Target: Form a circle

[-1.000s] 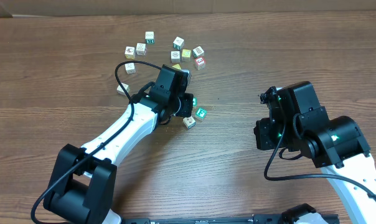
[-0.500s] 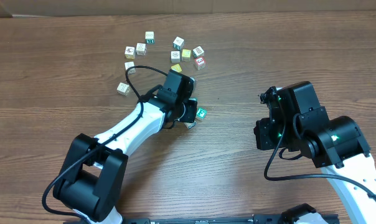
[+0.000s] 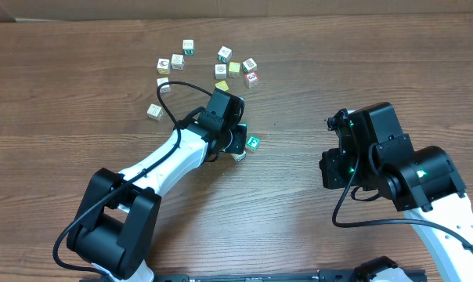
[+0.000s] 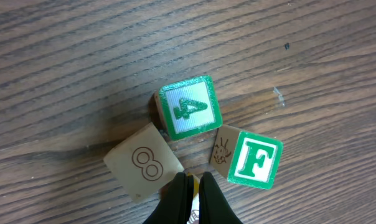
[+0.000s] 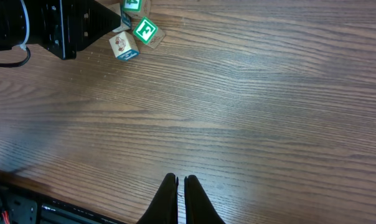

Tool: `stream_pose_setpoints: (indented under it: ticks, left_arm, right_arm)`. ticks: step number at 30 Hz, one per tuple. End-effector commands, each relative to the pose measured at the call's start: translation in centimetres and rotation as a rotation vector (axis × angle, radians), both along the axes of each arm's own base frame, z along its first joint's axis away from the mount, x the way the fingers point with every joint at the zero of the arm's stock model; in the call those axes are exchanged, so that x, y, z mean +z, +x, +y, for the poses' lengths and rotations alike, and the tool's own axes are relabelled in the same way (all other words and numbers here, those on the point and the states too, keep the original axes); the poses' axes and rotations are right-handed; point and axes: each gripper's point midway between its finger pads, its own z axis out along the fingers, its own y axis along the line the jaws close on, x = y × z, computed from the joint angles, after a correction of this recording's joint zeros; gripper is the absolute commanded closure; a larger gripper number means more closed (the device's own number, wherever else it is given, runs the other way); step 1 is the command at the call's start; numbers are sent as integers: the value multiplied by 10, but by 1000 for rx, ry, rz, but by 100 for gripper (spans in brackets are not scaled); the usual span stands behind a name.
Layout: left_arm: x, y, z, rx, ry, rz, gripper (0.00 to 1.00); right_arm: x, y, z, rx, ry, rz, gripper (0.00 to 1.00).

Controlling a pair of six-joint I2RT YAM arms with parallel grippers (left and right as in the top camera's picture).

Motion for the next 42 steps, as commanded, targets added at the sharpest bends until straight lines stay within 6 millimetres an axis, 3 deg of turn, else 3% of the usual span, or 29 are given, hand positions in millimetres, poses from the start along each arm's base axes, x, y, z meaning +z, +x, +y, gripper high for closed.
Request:
stream_pose_setpoints:
  ticks: [1,42]
  left_arm:
    - [-7,-1,3,-13,29,3,96]
    - [-18,-8,23,2,137,32,96]
  right_arm:
    - [13,2,1,3,21,-43,96]
    - [13,2,1,3,21,-43,96]
